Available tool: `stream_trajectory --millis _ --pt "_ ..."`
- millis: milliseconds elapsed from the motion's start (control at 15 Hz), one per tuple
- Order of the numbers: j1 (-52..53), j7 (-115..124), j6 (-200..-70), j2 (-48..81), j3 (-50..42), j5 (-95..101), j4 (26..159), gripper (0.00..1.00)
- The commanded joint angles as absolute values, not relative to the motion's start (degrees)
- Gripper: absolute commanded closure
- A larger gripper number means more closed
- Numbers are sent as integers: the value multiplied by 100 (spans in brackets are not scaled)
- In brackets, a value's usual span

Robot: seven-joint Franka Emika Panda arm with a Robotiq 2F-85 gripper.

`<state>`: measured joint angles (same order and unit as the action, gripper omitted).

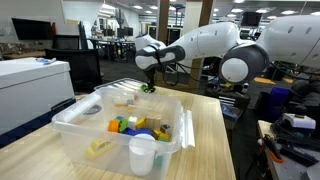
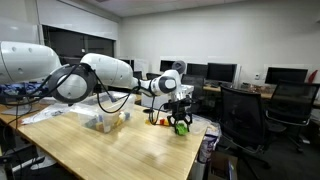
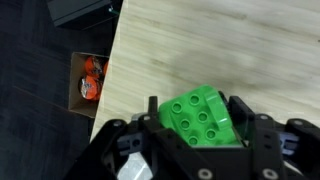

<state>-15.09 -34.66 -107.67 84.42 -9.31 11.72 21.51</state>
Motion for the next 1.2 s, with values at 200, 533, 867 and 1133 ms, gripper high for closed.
stream_trajectory --millis 200,533,867,1133 --pt "-1610 -3561 -10703 7997 -563 832 2097 55" --pt "-1706 -3531 -10699 7724 -365 638 2108 55" --pt "-1724 -3367 -10424 7308 -106 316 2086 55" --pt "-1669 -3060 -10191 6899 137 -9 2052 55"
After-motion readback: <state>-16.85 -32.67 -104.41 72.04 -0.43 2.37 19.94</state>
